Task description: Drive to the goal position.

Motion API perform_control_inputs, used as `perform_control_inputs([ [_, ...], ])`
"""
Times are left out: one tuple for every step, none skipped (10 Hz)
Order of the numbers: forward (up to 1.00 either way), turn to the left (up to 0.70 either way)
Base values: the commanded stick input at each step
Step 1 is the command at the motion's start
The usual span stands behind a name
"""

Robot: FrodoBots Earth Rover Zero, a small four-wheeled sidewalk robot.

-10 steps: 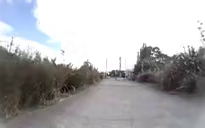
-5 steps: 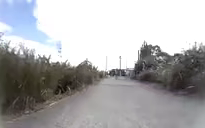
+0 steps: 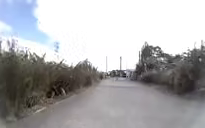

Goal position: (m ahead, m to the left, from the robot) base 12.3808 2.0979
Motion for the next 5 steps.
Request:
perform_control_inputs([
  [0.85, 0.0],
  [0.85, 0.0],
  [0.85, 0.0],
  [0.85, 0.0],
  [0.85, 0.0],
])
